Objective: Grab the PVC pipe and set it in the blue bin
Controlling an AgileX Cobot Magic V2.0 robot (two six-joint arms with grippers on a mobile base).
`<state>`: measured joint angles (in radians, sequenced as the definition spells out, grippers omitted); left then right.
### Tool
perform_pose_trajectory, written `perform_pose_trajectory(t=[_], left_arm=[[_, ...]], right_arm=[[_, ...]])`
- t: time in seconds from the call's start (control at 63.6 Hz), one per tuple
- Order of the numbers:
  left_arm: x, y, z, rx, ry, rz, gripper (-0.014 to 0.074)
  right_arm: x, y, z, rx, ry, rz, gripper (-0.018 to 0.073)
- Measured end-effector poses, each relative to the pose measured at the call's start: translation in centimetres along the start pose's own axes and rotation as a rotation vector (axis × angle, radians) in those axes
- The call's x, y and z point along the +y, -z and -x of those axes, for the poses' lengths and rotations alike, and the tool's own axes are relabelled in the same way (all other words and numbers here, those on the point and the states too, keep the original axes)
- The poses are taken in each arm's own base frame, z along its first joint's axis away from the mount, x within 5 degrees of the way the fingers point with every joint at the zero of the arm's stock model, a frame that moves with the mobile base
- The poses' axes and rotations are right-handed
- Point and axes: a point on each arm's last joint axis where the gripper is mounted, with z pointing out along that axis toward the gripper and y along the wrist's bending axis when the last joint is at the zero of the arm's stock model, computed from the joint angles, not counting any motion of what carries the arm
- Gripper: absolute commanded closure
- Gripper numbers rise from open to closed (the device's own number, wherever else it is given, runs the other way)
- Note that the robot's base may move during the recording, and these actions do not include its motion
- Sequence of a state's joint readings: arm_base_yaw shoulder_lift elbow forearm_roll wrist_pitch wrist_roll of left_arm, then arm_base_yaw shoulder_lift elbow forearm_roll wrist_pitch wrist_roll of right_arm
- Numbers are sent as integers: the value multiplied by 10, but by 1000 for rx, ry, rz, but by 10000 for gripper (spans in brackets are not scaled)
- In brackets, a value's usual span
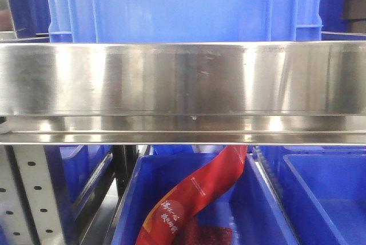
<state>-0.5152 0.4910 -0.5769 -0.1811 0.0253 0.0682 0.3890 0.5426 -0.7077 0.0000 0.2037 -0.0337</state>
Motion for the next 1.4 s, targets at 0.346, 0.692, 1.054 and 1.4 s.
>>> perform_pose_trajectory(t=[0.346,0.692,1.054,1.4], left_arm=[[0,0,0,0,0,0,708],[0,0,0,0,0,0,708],[0,0,0,0,0,0,708],[0,0,0,0,0,0,708]], right_arm=[[-24,42,-113,23,28,-374,727],[-24,63,-174,-29,-71,-522,727],[-22,66,-176,-11,-6,-522,727],[-22,66,-174,-23,22,-523,727]])
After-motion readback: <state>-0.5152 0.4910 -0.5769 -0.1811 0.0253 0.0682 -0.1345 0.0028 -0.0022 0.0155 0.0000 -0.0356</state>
